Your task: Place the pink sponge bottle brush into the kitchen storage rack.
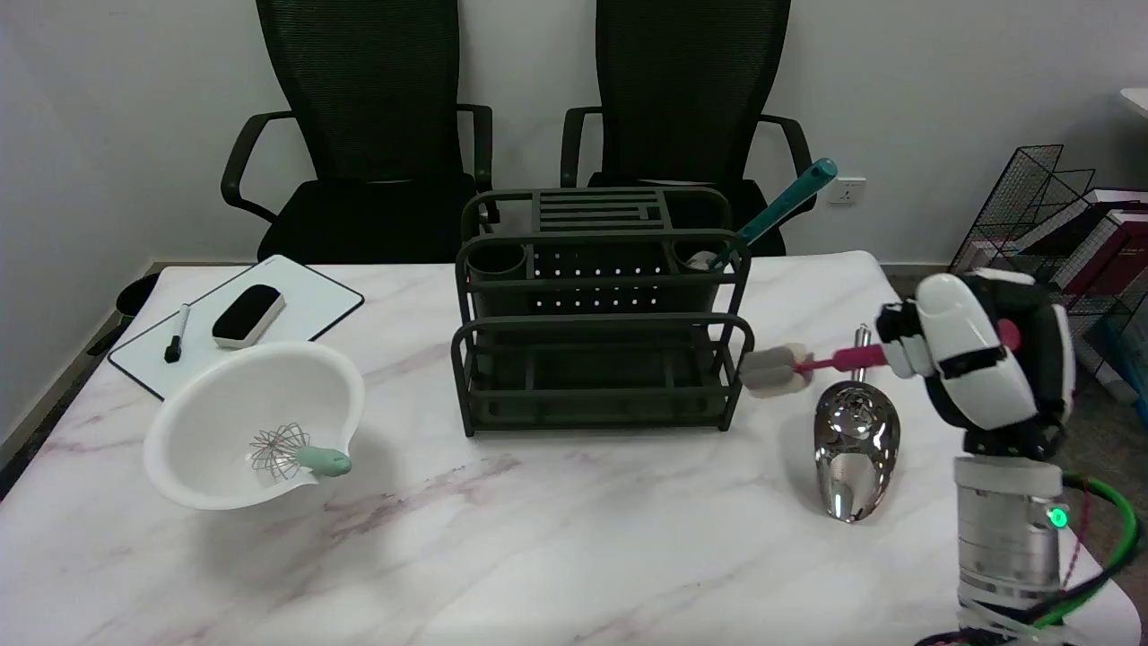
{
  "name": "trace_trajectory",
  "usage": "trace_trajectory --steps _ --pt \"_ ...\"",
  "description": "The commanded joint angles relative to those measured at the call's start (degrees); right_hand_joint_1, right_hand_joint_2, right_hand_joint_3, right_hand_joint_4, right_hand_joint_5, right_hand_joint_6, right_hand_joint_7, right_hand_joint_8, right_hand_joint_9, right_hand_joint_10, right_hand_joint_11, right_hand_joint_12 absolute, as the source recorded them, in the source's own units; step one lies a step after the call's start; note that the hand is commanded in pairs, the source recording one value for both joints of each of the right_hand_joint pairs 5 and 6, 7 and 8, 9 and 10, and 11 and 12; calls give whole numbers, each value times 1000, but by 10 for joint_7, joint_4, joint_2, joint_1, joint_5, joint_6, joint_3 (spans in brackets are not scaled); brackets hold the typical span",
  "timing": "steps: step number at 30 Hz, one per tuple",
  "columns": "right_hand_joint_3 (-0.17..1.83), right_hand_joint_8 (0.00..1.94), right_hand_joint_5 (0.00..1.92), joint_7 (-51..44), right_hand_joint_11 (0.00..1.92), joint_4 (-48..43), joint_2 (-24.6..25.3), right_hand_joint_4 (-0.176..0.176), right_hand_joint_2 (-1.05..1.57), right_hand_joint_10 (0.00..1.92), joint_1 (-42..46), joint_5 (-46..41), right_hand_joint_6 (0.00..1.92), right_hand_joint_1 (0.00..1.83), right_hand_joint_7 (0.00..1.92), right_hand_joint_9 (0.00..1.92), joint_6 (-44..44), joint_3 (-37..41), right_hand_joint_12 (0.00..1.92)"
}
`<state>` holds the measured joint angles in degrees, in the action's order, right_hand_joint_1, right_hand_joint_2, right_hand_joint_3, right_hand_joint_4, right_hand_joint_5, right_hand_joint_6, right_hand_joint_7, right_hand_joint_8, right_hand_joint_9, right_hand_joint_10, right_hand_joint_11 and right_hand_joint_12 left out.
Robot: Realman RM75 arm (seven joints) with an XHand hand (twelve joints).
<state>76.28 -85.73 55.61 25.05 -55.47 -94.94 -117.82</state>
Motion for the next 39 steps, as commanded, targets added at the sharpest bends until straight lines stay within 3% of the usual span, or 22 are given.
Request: trace_trajectory --steps 1,4,6,8,16,23,39 --pt "499 1920 1920 -28 1920 -208 -23 0 1571 1920 -90 58 1920 1039 1920 1920 290 -2 1920" --pt "605 1920 1920 -25 1920 -212 -14 0 1571 1920 -107 66 1920 1024 1920 1920 321 6 1920" --pt "894 1920 1920 -24 1920 -208 -6 0 1571 1920 -124 52 1920 1023 1920 1920 337 -5 1920" --pt "951 1920 1920 -24 1920 -208 0 0 1571 1920 -130 35 1920 1015 1920 1920 357 -9 1920" --pt "868 1920 1920 17 1920 -206 -4 0 1571 1920 -173 -2 1920 1023 1920 1920 466 24 1920" --pt "662 1920 1920 57 1920 -202 3 0 1571 1920 -233 -22 1920 1010 1920 1920 631 106 1920" --pt "567 1920 1920 60 1920 -154 -13 0 1571 1920 -484 -152 1920 1017 1920 1920 810 72 1920"
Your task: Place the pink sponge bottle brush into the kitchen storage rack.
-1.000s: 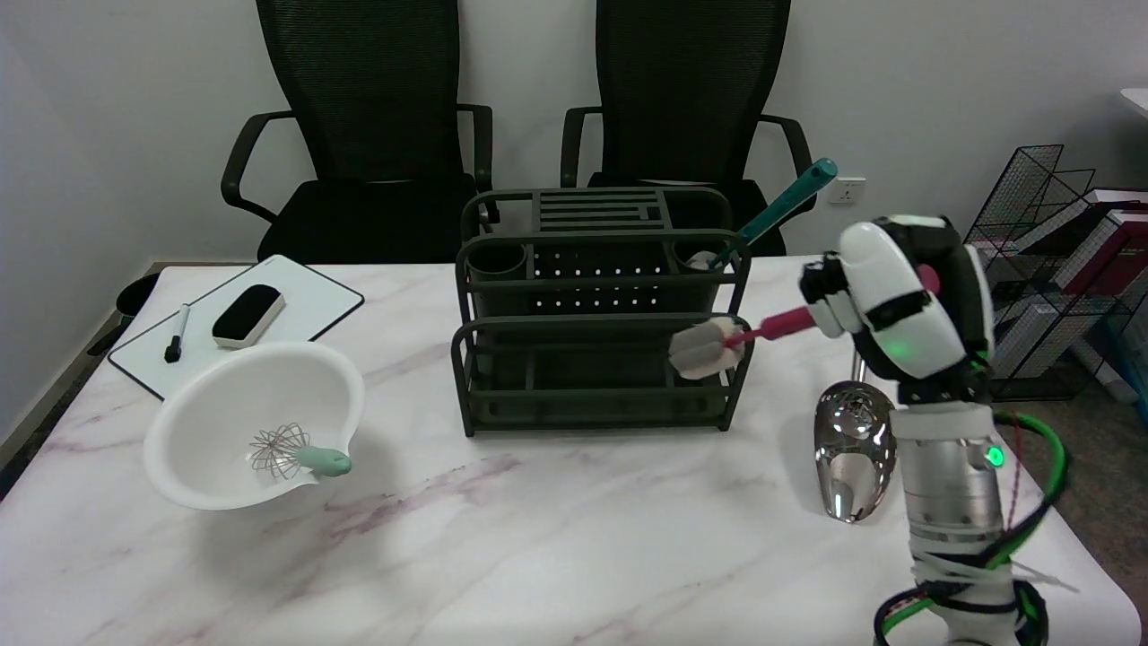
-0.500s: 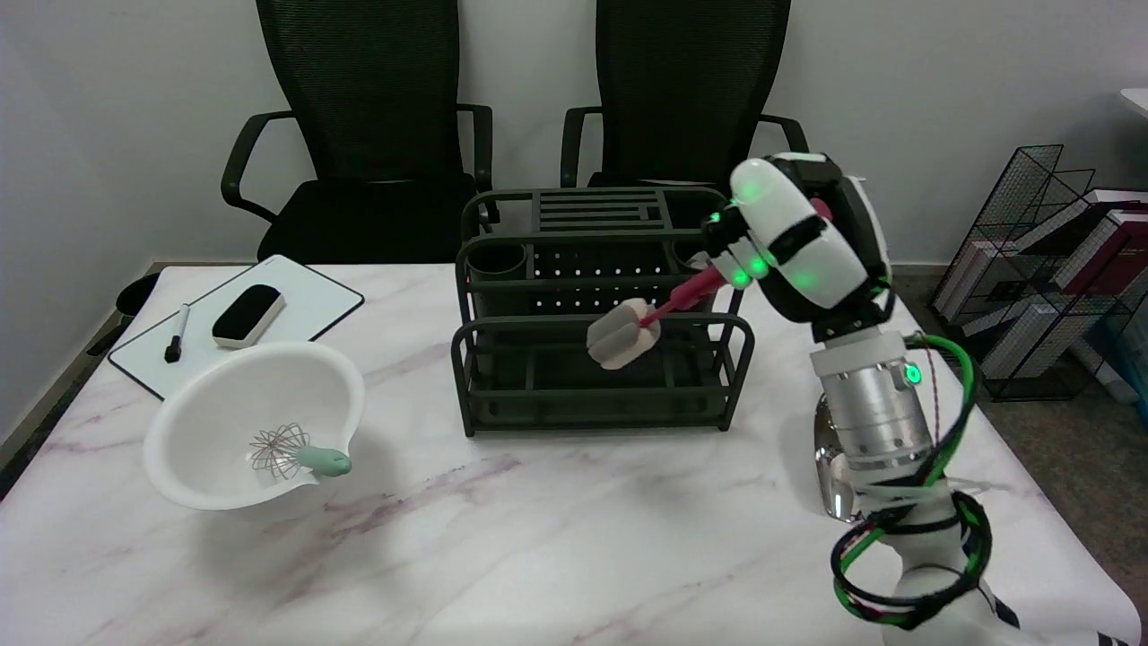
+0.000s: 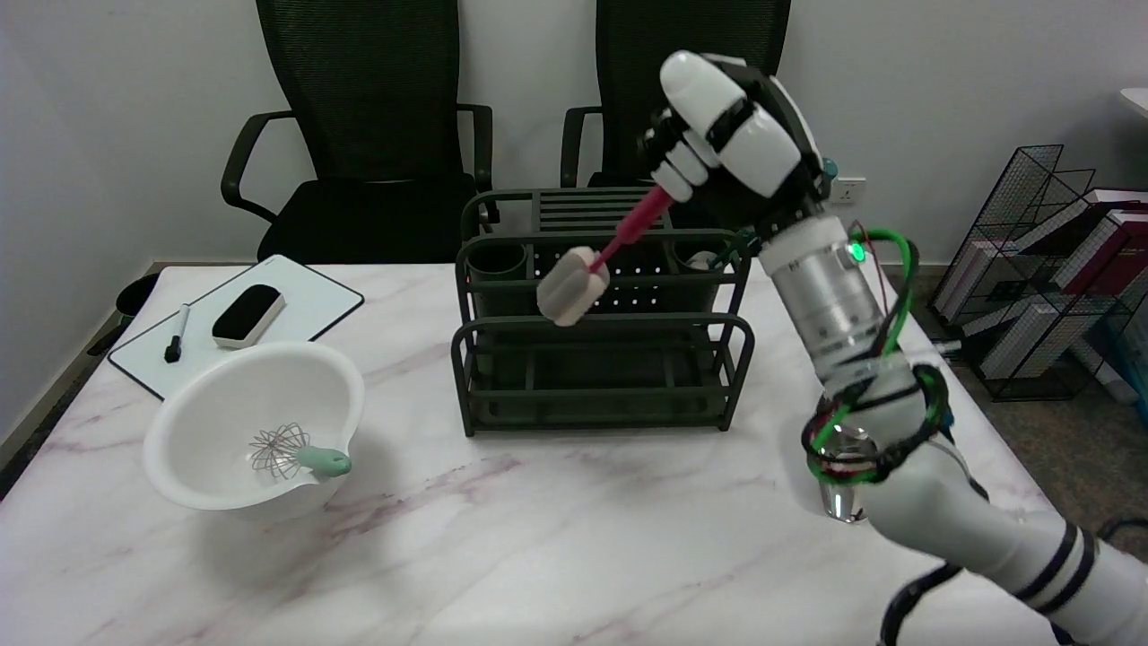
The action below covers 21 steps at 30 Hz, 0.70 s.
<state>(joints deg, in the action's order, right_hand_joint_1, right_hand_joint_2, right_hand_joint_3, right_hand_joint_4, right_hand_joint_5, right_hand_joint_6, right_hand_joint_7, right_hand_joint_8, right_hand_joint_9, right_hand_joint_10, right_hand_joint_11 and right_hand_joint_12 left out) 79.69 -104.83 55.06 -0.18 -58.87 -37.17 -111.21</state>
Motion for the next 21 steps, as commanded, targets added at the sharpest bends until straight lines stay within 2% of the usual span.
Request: trace_trajectory --steps 1,10,21 --pt "559 1920 1920 26 1920 49 -7 0 1571 1920 -247 -127 1920 1018 1920 1920 242 2 1920" --pt "344 1920 1920 20 1920 150 10 0 1571 1920 -356 -137 1920 1034 1920 1920 314 -28 1920" --pt "324 1920 1920 16 1920 284 49 0 1571 1920 -471 -115 1920 1057 1920 1920 321 -105 1920"
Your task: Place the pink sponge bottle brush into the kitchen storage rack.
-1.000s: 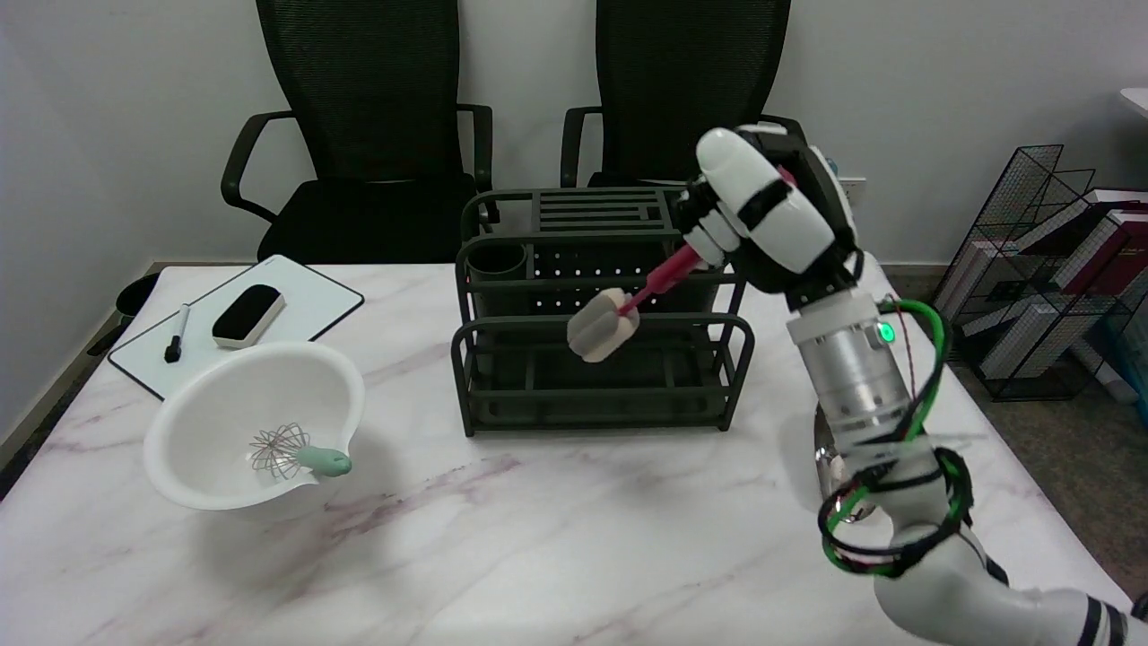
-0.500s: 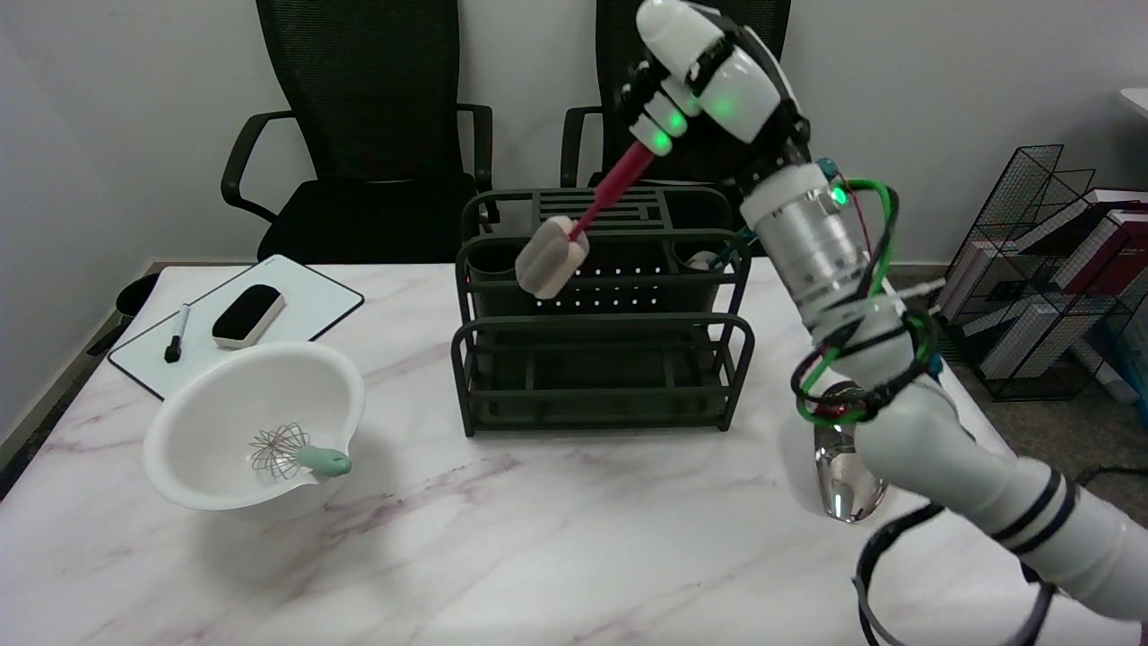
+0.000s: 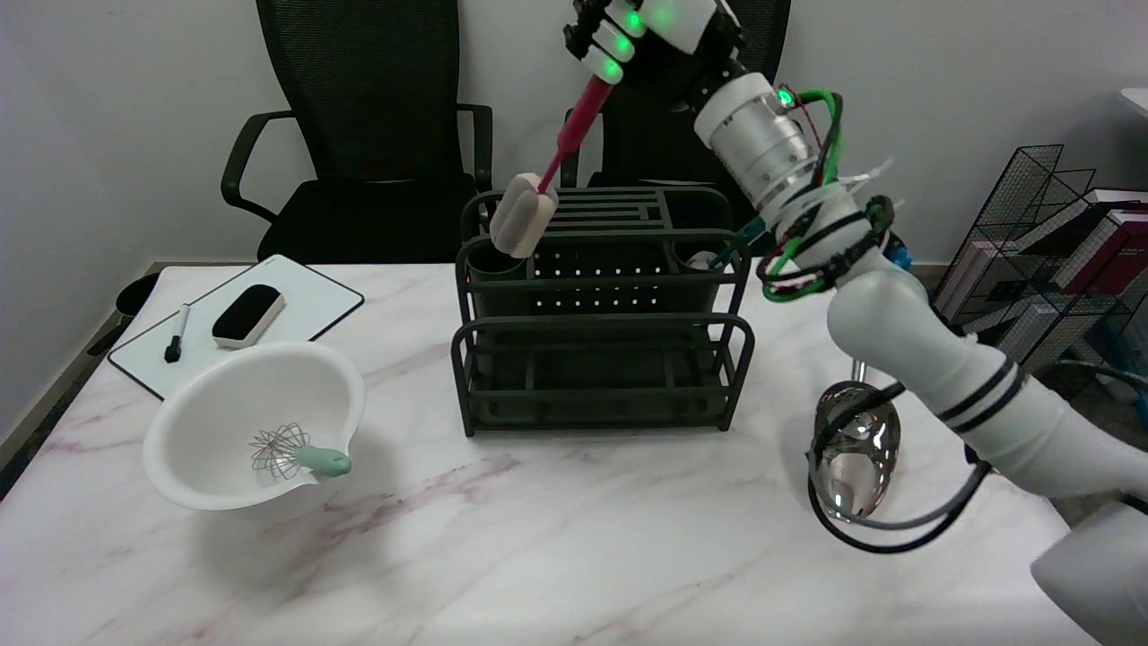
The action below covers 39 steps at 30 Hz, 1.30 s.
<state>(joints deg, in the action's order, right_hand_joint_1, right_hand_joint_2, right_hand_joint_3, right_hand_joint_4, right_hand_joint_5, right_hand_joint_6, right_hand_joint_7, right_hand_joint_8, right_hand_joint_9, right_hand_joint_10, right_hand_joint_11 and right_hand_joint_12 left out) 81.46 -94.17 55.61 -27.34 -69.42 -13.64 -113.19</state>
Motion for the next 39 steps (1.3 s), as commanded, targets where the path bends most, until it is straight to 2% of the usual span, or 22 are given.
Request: trace_trajectory --steps 1,9,16,34,39 --pt "324 1920 1920 -2 1920 195 49 0 1571 1920 -213 -9 1920 1057 1920 1920 86 -92 1920" --pt "327 1920 1920 -2 1920 297 81 0 1571 1920 -273 -3 1920 1051 1920 1920 87 -122 1920" --pt "325 1920 1920 -2 1920 345 103 0 1571 1920 -297 -3 1920 1050 1920 1920 88 -147 1920" --pt "328 1920 1920 -7 1920 347 132 0 1571 1920 -277 0 1920 1047 1920 1920 95 -155 1920" --pt "328 1920 1920 -7 1920 348 148 0 1571 1920 -274 59 1920 1046 1920 1920 93 -156 1920"
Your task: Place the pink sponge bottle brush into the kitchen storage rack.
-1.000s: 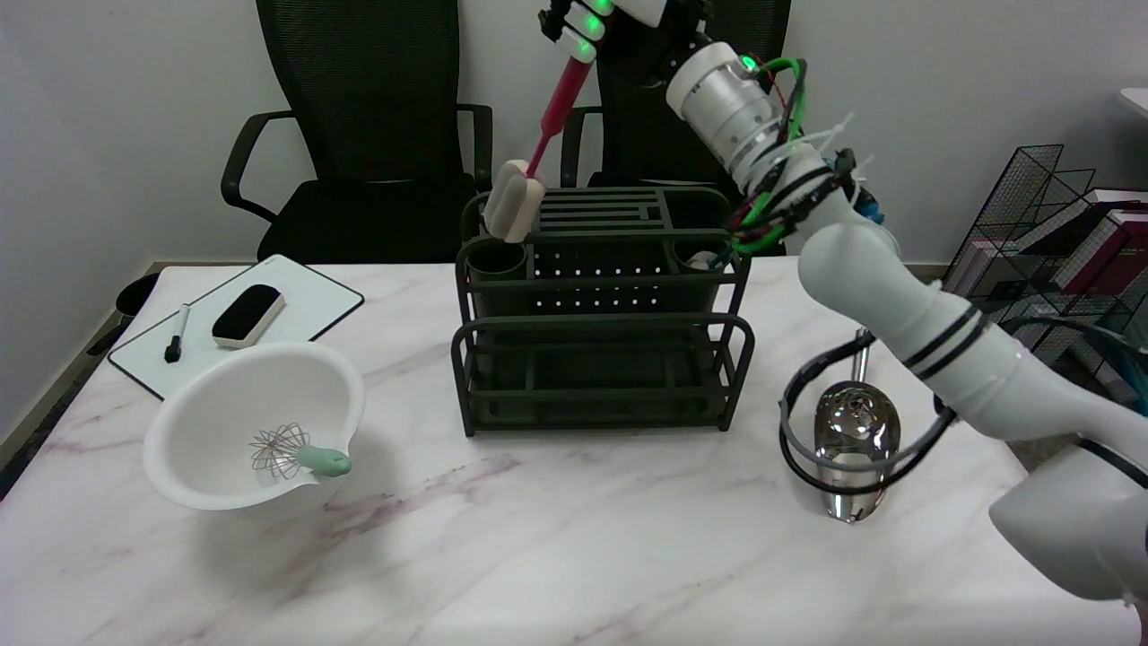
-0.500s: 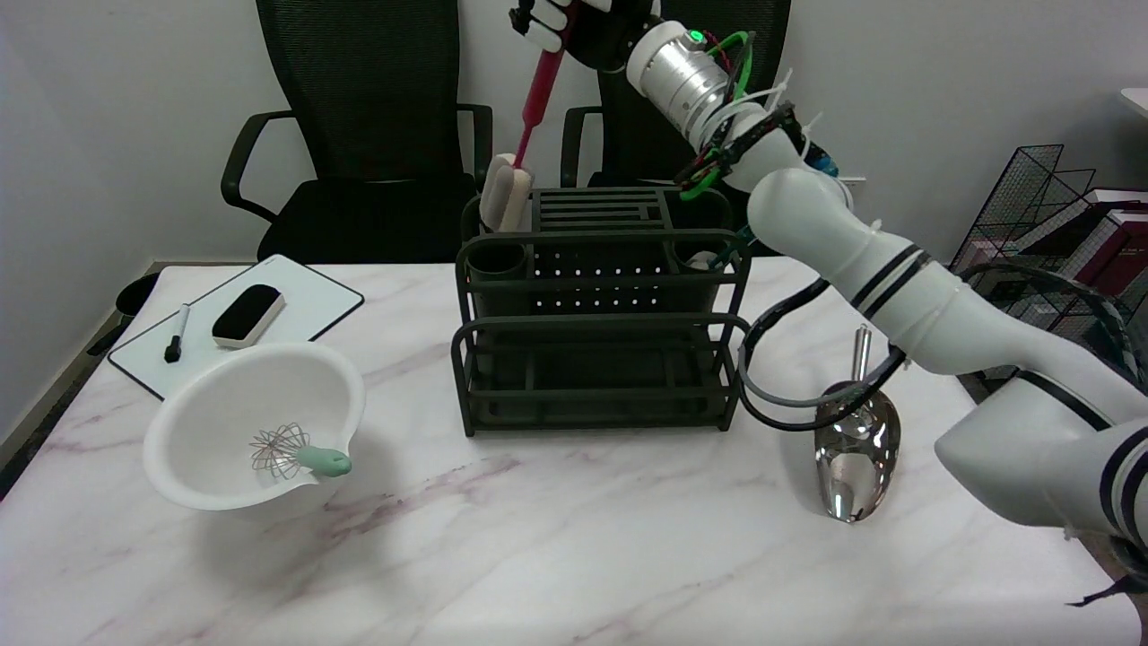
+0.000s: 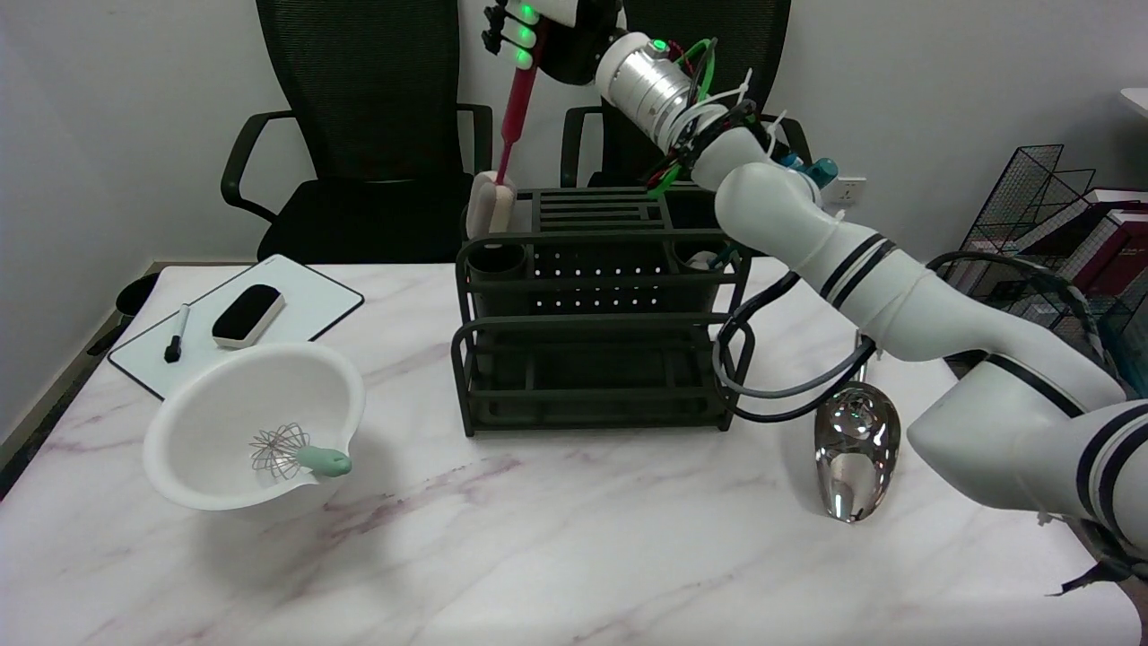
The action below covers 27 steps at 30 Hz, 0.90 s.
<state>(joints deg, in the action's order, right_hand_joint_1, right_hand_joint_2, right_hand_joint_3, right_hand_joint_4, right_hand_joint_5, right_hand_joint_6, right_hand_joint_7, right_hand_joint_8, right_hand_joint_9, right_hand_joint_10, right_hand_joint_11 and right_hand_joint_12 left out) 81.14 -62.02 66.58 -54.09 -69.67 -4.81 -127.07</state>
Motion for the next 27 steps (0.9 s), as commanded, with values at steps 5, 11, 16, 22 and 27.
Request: trace_trajectory --steps 5,11,16,22,27 --pt "334 1920 1920 -4 1920 23 51 0 1571 1920 -4 106 1920 1046 1920 1920 1 -17 1920" --pt "344 1920 1920 -4 1915 24 55 0 1571 1920 4 123 1920 1044 1920 1920 -1 -17 1915" --pt "352 1920 1920 -4 1911 27 58 0 1571 1920 15 129 1920 1043 1920 1920 -3 -19 1911" --pt "353 1920 1920 -4 1912 38 60 0 1571 1920 18 157 1920 1043 1920 1920 -20 -19 1912" --pt "355 1920 1920 -4 1911 43 61 0 1571 1920 15 177 1920 1042 1920 1920 -24 -18 1911"
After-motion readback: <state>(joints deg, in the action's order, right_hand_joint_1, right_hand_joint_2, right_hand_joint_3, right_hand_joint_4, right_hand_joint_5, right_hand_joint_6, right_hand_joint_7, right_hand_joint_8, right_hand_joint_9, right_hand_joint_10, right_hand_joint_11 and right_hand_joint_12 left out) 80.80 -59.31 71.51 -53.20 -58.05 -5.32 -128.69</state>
